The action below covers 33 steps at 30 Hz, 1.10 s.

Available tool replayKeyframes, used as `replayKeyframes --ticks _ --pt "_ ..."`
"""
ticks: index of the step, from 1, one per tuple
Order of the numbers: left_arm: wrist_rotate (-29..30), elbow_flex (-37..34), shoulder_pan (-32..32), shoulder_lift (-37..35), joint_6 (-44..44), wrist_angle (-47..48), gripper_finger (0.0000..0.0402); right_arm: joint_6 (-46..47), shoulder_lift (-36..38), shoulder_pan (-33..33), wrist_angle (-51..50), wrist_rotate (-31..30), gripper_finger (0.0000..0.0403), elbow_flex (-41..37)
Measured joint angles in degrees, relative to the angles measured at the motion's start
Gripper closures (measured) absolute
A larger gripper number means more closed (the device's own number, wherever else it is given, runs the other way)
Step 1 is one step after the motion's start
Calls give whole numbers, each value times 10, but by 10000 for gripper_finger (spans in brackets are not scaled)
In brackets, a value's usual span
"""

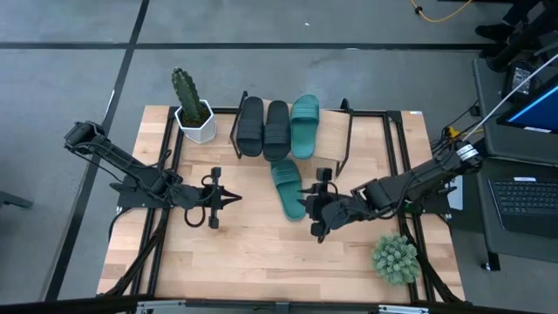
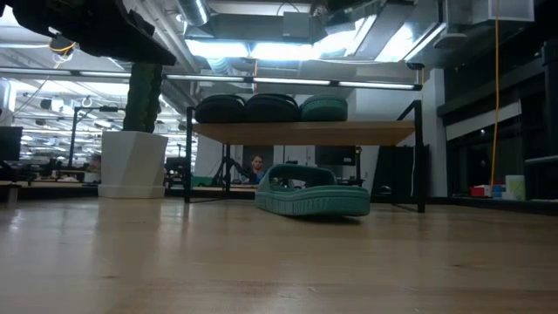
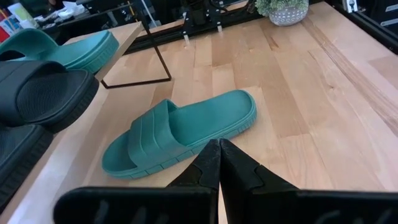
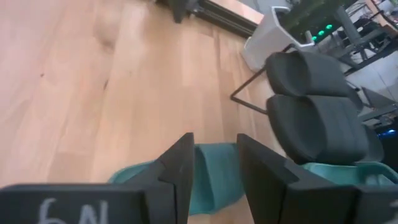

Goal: Pick and place slides into the shelf
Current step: Put the green slide on the shelf

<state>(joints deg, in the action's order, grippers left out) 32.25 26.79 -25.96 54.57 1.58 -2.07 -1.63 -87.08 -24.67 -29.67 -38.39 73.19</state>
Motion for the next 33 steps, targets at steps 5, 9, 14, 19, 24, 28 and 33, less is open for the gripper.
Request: replayKeyframes --ticks 5,9,14,19,24,28,33 --pt "0 0 0 0 0 0 401 -1 -32 -1 25 -1 281 0" --pt "0 0 0 0 0 0 401 -6 -83 11 28 -1 281 0" --pt "0 0 0 0 0 0 401 -50 -145 34 31 -1 281 0" --pt "0 0 0 0 1 0 401 -62 -180 63 55 1 281 0" --pt "0 0 0 0 0 2 401 -63 -198 88 65 5 281 0" --pt "0 0 0 1 0 2 401 -59 -203 101 65 12 281 0" --pt "0 0 0 1 1 3 401 -44 -203 110 65 11 281 0"
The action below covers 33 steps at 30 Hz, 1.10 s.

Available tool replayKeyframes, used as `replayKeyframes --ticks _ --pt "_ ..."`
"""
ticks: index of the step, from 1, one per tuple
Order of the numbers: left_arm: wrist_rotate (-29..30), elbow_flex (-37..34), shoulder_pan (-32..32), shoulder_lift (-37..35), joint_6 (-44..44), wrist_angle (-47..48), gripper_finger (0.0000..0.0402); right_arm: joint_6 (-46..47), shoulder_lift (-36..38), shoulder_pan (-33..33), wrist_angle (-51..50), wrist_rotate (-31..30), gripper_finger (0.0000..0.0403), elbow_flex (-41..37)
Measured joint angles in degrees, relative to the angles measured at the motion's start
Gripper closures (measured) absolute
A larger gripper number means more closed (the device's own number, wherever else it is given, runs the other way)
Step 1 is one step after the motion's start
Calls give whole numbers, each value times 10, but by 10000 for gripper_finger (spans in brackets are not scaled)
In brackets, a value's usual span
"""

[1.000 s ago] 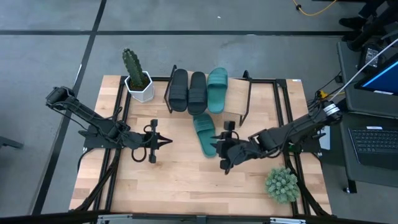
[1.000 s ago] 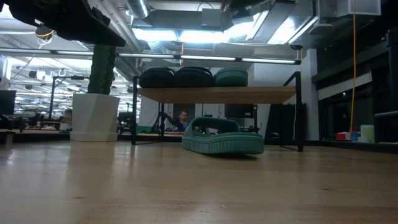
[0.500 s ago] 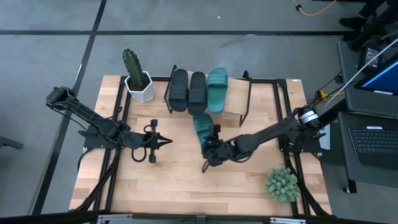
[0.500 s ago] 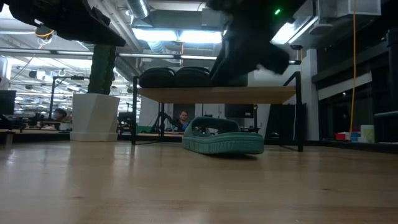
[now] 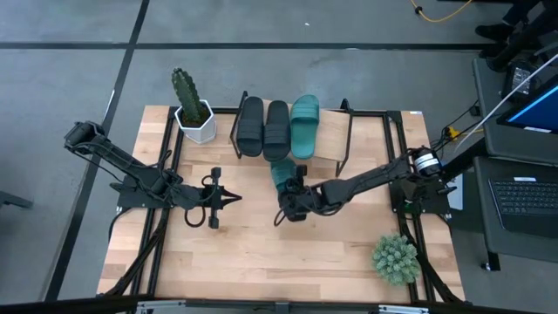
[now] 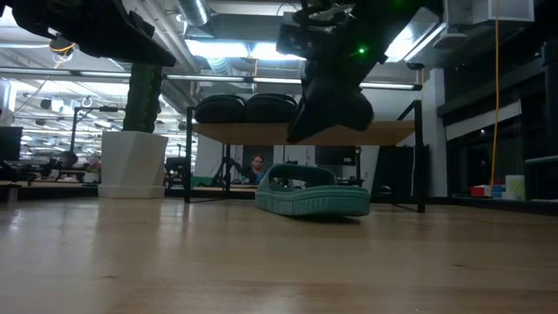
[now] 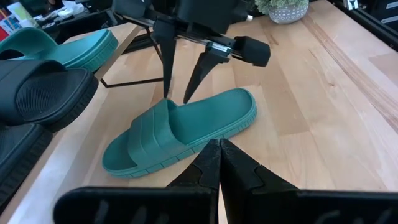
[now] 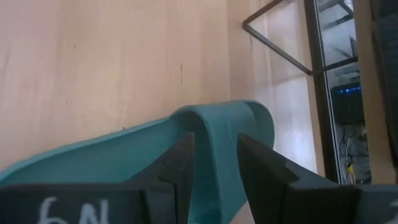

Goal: Pick and place slides into the shelf
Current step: Put the green slide on the shelf

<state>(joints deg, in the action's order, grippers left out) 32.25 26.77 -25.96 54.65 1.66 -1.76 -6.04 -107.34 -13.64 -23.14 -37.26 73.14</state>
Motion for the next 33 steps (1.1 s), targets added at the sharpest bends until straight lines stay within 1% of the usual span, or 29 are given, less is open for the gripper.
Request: replayKeyframes --ticks 7,11,15,22,26,27,30,33 --pt "0 0 0 0 0 0 401 26 0 4 6 0 281 -17" --pt "0 0 0 0 1 0 401 28 0 4 38 0 281 -44" --pt "0 0 0 0 4 0 401 27 0 10 55 0 281 -54" --pt "0 0 0 0 4 0 401 6 0 32 83 0 281 -80" --pt "0 0 0 0 4 0 401 -8 0 39 95 0 281 -82" --pt "0 0 0 0 4 0 401 -17 0 41 97 4 281 -82" --pt "0 0 0 0 4 0 401 -22 0 47 101 41 281 -82" --pt "0 0 1 0 4 0 401 -20 0 52 101 48 281 -82"
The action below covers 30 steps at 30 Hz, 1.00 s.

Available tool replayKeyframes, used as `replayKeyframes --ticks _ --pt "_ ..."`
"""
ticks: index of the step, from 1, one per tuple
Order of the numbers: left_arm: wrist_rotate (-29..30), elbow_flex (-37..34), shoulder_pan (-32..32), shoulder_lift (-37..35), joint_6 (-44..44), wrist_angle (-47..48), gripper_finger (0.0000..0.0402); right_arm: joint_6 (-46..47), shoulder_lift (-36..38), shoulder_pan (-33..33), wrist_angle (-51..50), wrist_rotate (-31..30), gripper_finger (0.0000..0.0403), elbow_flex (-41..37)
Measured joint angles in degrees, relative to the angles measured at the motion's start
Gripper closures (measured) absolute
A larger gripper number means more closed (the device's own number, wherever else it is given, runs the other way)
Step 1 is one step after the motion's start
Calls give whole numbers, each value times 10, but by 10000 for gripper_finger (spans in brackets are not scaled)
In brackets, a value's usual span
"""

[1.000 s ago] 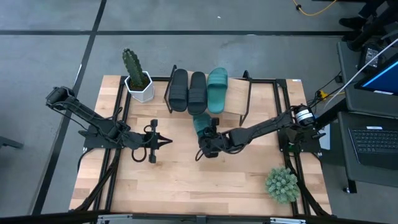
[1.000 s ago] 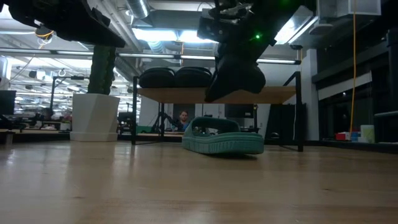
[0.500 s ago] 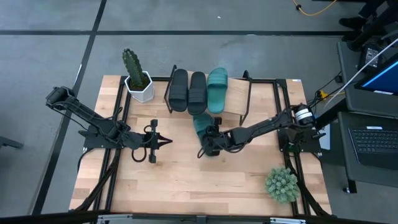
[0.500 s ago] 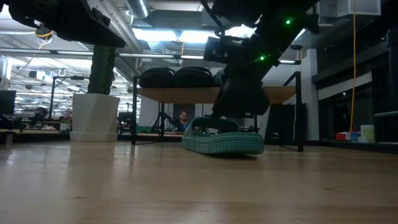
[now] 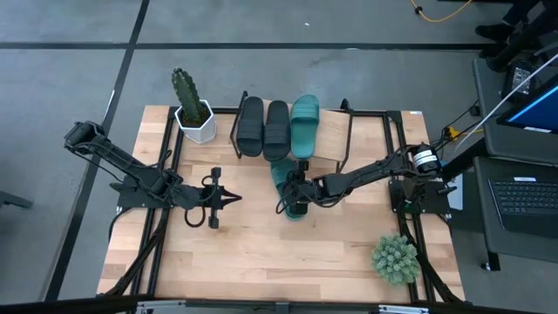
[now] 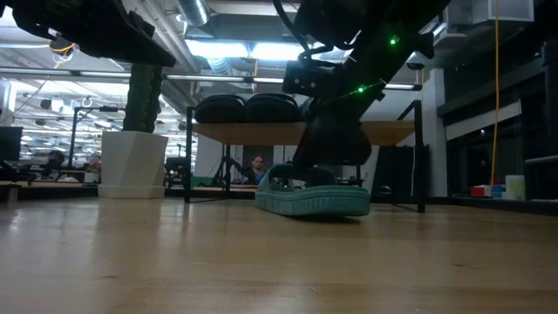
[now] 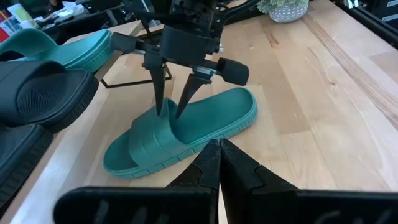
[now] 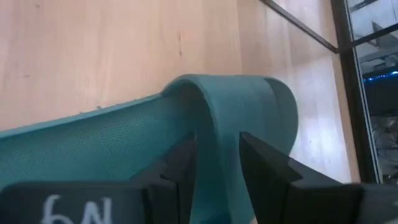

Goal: Pick and place slides into the shelf
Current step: Put the green slide on the shelf

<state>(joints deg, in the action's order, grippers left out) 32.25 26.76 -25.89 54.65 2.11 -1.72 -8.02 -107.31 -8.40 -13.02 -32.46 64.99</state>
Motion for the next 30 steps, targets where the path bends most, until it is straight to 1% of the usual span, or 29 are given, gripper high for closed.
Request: replayKeyframes --ticks 11,22,27,30 --pt "0 0 0 0 0 0 401 -1 0 4 0 2 281 1" --pt "0 0 0 0 0 0 401 -2 -35 8 20 -1 281 2" --pt "0 0 0 0 0 0 401 -15 -35 9 26 -33 281 2" --pt "0 0 0 0 0 0 401 -15 -35 9 26 -35 281 2"
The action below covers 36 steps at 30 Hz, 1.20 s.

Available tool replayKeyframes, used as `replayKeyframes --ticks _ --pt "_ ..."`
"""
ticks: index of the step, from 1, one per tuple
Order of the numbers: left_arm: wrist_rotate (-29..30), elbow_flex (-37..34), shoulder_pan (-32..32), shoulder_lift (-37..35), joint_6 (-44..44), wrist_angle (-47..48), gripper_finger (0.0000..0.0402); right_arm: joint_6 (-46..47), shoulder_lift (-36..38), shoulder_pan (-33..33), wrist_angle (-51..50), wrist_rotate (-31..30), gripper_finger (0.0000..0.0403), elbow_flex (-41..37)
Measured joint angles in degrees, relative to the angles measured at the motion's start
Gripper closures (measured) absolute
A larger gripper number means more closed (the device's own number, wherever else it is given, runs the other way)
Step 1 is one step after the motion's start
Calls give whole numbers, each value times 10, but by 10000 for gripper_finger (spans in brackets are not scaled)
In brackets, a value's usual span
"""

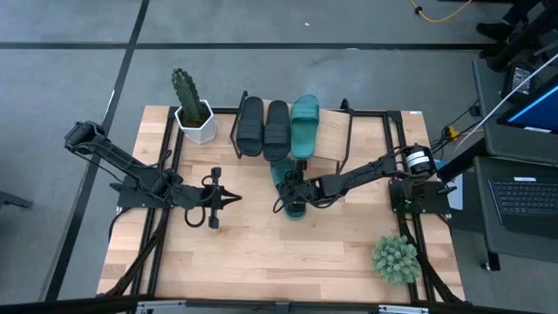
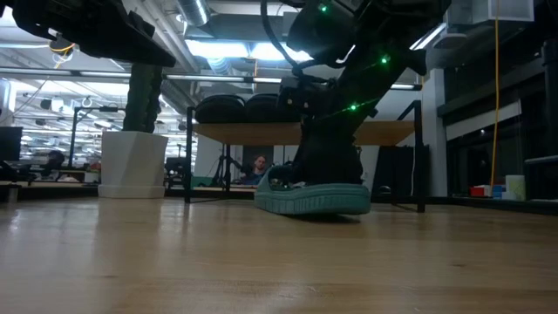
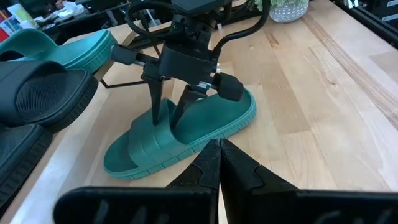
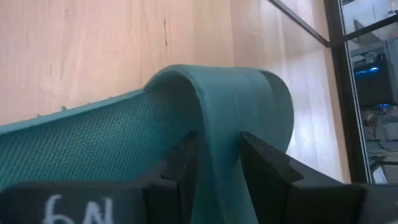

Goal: Pick and place slides into the shelf
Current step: Put the green slide on the shelf

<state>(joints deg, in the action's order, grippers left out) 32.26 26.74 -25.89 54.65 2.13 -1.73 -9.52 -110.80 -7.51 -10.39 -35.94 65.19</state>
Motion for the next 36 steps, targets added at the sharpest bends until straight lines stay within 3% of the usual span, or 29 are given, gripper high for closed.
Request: replayKeyframes --ticks 10,28,36 --pt "0 0 0 0 0 0 401 0 0 0 0 0 285 0" --pt "0 0 0 0 -1 0 401 3 0 -1 0 -1 388 0" --pt "0 0 0 0 -1 0 401 17 -3 -7 -66 1 390 54"
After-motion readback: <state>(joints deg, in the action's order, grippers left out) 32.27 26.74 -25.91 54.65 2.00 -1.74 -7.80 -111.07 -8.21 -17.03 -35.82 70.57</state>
